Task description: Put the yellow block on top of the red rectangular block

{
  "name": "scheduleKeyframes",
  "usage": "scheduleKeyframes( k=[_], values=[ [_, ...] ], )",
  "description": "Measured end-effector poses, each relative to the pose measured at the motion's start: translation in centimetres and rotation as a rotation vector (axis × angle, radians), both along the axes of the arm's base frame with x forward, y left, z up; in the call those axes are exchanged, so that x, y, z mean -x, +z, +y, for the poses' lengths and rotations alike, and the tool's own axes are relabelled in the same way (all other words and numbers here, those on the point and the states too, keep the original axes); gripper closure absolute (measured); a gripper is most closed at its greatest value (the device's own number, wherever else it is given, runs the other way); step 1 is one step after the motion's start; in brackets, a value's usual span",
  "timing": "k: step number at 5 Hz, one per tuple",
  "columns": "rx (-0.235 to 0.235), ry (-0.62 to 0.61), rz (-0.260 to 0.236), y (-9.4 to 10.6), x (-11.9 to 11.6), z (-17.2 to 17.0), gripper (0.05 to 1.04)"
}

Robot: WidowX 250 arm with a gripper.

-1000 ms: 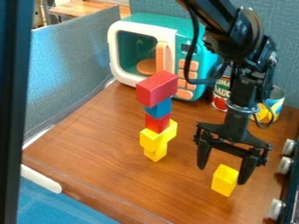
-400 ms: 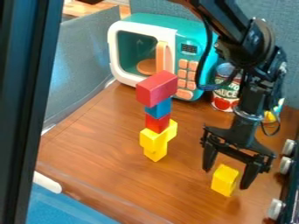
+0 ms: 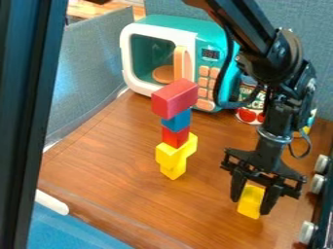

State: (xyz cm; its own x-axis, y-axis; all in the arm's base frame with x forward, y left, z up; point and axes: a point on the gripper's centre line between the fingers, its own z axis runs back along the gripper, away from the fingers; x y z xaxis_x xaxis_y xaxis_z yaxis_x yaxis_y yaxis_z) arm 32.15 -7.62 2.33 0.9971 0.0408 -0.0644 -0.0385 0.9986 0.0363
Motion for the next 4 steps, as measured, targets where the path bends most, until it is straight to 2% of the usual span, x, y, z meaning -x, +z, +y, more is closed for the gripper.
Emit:
scheduleKeyframes(
  k=[1,2,3,4],
  values=[
    [0.039,0.014,-0.001,0.3,0.3,0.6,0.525],
    [0.106,-0.048,-0.053,5.7,1.3,0.8,0.525],
    [0.135,-0.150,-0.122,10.9,3.0,0.8,0.525],
    [0.164,-0.162,-0.139,15.2,3.8,1.2,0.525]
  ],
)
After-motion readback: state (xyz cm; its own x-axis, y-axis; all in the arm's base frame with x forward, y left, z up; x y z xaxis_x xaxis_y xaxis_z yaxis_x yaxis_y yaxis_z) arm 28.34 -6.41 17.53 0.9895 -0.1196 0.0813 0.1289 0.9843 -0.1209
